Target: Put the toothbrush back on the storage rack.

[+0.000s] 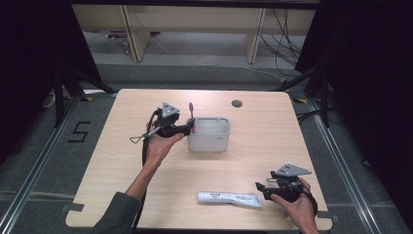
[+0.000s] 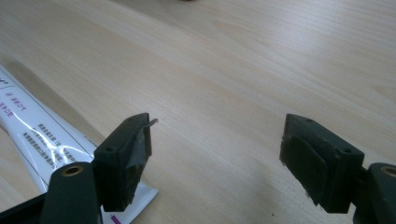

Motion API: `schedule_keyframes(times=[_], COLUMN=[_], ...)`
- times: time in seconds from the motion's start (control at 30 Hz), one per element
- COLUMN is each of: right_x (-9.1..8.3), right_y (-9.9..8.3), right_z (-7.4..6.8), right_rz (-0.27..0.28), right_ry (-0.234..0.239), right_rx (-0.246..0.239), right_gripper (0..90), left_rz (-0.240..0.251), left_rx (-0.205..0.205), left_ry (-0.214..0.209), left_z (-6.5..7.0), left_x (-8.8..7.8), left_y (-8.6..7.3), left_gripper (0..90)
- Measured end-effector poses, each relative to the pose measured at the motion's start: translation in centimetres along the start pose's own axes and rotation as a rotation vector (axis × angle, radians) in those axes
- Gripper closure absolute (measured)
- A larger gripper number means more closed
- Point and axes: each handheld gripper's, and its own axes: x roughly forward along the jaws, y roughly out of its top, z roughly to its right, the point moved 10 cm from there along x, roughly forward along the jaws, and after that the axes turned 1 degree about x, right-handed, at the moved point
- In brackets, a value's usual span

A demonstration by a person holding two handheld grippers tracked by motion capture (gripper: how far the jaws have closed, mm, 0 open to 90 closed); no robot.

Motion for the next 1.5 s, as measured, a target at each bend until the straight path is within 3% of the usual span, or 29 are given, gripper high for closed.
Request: schedule_keyframes(times=[0.23,0.37,0.57,0.63,0.7,0.73,0.8,0.83,0.97,1.0,1.03,1.1,1.3,1.37,1.4,1.5], right_x=[0.0,0.0,-0.1,0.0,-0.1,-0.1,0.0,-0.1,-0.1,-0.2,-0.2,-0.3,-0.1,-0.1,-0.2,-0.2], right_y=[0.1,0.1,0.2,0.2,0.3,0.1,0.3,0.3,0.4,0.3,0.4,0.4,0.5,0.5,0.5,0.6], right_z=[0.0,-0.5,-0.2,-0.3,-0.3,-0.6,-0.6,-0.3,-0.5,-0.6,-0.4,-0.4,-0.7,-1.3,-0.9,-0.9], right_rz=[0.008,0.0,0.009,0.014,0.014,0.005,0.016,0.016,0.02,0.015,0.023,0.01,0.021,0.014,0.012,0.017], right_ry=[0.001,0.039,0.001,0.011,0.011,0.012,0.014,-0.001,0.016,0.01,0.002,0.004,0.008,0.038,0.026,0.013], right_rx=[-0.002,0.024,0.007,0.004,0.004,0.036,0.022,-0.007,-0.008,0.015,-0.009,-0.012,-0.007,0.027,-0.01,-0.012], right_gripper=[25.5,25.5,25.7,25.7,25.8,25.9,25.9,26.3,27.4,27.6,27.6,27.6,27.6,27.8,27.7,28.5], left_rz=[-0.016,-0.029,-0.053,-0.066,-0.068,-0.075,-0.066,-0.067,-0.064,-0.067,-0.068,-0.064,-0.086,-0.093,-0.092,-0.102], left_rx=[-0.004,-0.017,-0.015,0.0,-0.012,-0.006,-0.02,-0.019,-0.004,0.006,0.002,0.003,0.018,0.024,0.018,0.029], left_ry=[-0.018,-0.041,-0.066,-0.074,-0.083,-0.089,-0.1,-0.097,-0.091,-0.091,-0.089,-0.098,-0.107,-0.109,-0.111,-0.109], left_z=[-0.1,-0.1,0.1,0.0,0.2,0.1,0.2,0.2,-0.1,-0.2,-0.2,-0.1,0.1,0.1,0.2,0.2], left_x=[-1.9,-2.8,-4.4,-5.0,-5.4,-5.7,-6.1,-6.3,-7.2,-7.4,-7.7,-8.2,-9.2,-9.5,-9.7,-10.0], left_y=[-0.4,-1.0,-2.4,-2.9,-3.4,-3.7,-4.0,-4.2,-4.9,-5.2,-5.4,-5.9,-7.7,-8.3,-8.6,-9.4], left_gripper=[31.8,30.5,28.4,27.8,27.2,26.9,26.7,26.7,26.7,26.7,26.7,26.7,26.7,26.7,26.6,26.7])
